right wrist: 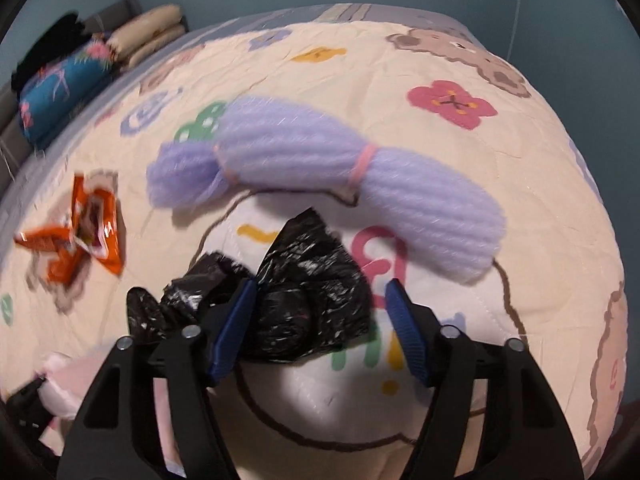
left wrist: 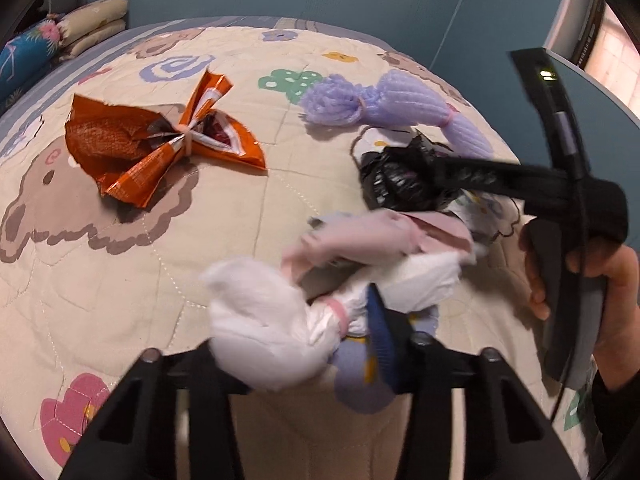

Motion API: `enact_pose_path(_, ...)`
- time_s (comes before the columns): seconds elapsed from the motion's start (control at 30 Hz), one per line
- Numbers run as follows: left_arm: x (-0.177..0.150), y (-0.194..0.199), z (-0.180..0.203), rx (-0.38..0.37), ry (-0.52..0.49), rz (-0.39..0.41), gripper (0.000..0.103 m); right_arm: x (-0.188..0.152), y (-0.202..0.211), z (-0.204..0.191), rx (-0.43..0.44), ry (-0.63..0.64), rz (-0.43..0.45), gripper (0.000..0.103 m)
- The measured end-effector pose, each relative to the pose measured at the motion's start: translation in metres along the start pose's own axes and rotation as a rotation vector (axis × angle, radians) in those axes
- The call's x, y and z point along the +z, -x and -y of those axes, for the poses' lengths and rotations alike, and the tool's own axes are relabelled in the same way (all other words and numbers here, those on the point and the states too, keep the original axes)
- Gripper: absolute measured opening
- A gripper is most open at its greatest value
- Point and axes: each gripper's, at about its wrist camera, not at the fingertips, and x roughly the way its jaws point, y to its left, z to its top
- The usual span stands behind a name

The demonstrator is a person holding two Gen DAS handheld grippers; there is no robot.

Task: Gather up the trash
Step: 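Grasp the white tissue with the left tool while the right tool grasps another black bag, then carry the white tissue and black bag over the bin with both tools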

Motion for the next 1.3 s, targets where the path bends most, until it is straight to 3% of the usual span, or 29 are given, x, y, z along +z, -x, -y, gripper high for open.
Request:
enact_pose_path(0.13,-0.001,0.005,0.004,0.001,-0.019,0.007,0.028,-0.004,0.006,-0.011,0.006,0.036,0.008,0.027)
enact_pose_path(0.23,0.0,0.011,0.002,-0.02,-0.01,0.004,0.023,-0.006,0.013,-0.019,-0.004,0.07,0.02,0.018)
enact_pose_path(0.63,-0.015,0.058,0.003,-0.05,-0.016,0.03,0.02,-0.016,0.059,-0.009,0.035,0.035,0.058,0.015)
enact_pose_path(1.3,-0.035,0.163,0.011,-0.076,-0.008,0.164,0.02,-0.068,0.228,0.044,0.067,-0.009,0.245,0.015)
